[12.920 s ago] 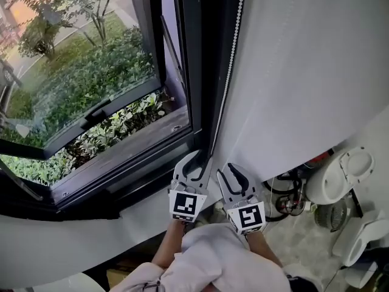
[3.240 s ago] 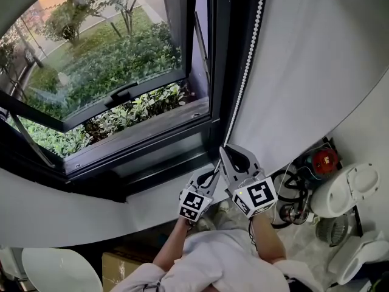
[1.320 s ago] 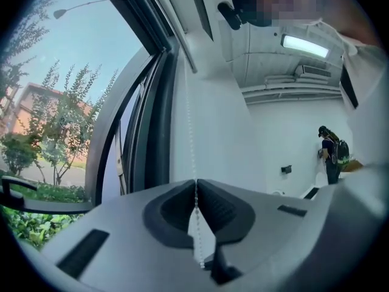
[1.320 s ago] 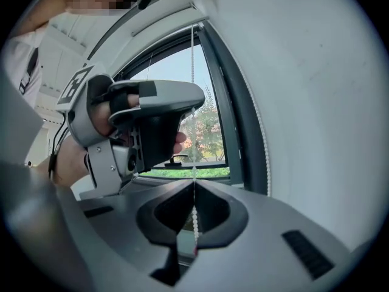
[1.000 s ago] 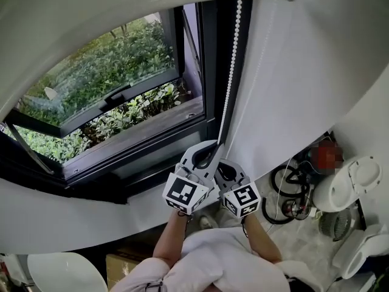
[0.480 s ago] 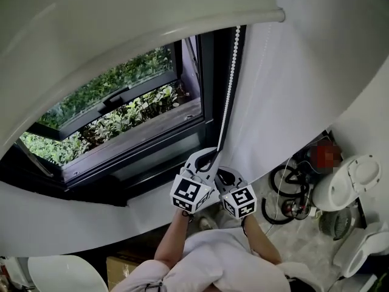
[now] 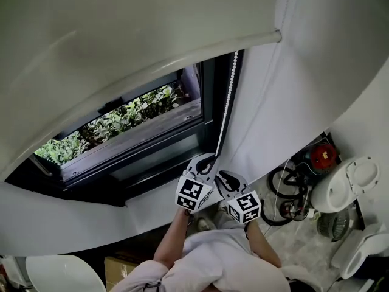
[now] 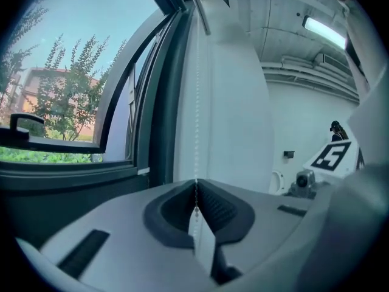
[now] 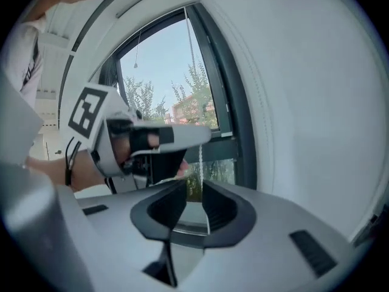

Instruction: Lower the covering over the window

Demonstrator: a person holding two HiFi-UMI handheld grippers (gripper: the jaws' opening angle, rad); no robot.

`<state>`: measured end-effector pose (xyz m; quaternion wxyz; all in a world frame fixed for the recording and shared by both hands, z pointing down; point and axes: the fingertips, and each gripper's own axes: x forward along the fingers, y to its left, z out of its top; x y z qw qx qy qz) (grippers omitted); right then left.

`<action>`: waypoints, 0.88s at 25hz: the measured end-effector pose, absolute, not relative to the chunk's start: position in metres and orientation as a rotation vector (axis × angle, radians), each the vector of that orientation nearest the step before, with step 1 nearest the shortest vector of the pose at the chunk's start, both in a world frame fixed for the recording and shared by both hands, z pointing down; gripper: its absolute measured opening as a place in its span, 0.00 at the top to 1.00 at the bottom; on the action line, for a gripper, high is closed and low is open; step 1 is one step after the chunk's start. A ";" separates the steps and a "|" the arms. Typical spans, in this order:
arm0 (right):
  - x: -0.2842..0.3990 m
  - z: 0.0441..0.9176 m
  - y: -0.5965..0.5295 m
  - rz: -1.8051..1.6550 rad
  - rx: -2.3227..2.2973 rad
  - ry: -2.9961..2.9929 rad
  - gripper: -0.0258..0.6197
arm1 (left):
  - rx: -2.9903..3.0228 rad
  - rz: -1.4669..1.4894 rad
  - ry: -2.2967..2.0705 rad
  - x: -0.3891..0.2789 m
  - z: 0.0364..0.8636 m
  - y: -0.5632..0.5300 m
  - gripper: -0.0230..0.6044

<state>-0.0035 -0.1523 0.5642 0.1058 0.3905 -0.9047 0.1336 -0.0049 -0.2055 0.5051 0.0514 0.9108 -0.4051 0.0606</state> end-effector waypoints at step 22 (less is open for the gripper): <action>-0.003 0.368 -0.181 -0.188 1.256 -2.915 0.82 | 2.615 0.401 -1.119 -0.001 0.635 -0.178 0.93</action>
